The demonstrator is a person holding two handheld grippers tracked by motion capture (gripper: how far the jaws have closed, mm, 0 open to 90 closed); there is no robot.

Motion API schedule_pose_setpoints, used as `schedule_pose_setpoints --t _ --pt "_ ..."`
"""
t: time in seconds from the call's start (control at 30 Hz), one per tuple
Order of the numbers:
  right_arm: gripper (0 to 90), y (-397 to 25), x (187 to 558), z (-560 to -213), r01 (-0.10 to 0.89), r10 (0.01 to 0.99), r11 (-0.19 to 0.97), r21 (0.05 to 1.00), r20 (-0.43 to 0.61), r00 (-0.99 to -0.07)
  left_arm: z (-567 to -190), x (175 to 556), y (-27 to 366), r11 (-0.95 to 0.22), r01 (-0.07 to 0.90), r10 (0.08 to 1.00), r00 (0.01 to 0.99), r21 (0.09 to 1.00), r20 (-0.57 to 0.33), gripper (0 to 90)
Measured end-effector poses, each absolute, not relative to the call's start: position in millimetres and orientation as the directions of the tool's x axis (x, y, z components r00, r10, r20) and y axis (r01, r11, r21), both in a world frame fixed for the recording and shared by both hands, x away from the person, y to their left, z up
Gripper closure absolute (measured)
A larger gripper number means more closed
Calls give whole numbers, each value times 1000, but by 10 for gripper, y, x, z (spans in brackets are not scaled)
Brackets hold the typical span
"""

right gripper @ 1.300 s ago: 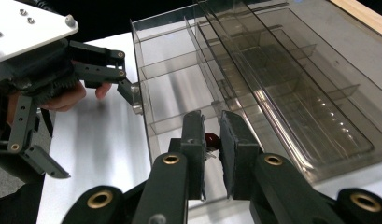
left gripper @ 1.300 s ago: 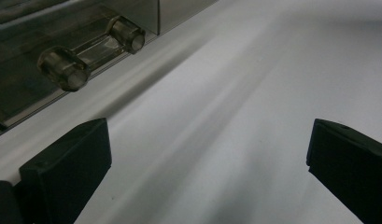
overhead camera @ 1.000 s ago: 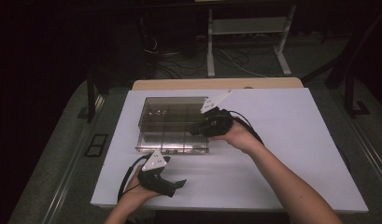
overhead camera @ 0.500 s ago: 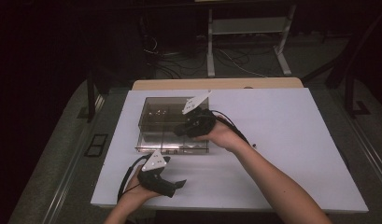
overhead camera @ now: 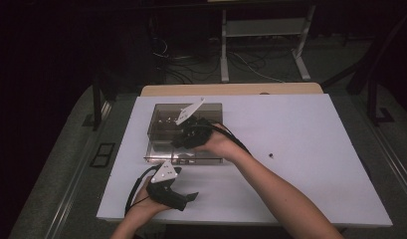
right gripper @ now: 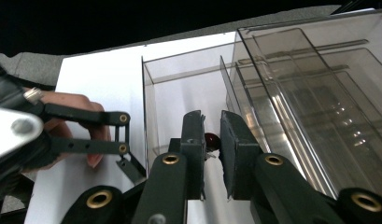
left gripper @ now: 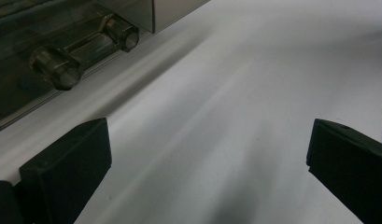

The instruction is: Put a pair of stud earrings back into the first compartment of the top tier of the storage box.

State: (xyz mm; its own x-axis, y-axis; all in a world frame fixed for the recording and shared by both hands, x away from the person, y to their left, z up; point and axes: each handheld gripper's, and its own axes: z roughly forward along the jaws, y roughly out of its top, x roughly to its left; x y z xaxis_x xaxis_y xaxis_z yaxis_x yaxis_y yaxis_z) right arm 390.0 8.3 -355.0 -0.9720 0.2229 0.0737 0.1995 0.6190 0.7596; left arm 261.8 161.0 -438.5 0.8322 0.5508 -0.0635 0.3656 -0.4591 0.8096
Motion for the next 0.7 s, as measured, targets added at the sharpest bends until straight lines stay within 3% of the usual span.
schedule_pose_setpoints --t 0.47,0.7 --pt "784 378 3897 -3622 184 197 650 737 70 -978 -4384 2617 1615 -460 365 550 833 809 -63 0" --pt "642 314 3885 -3569 200 207 625 754 87 -974 -4382 2616 1619 -460 360 548 835 812 -60 0"
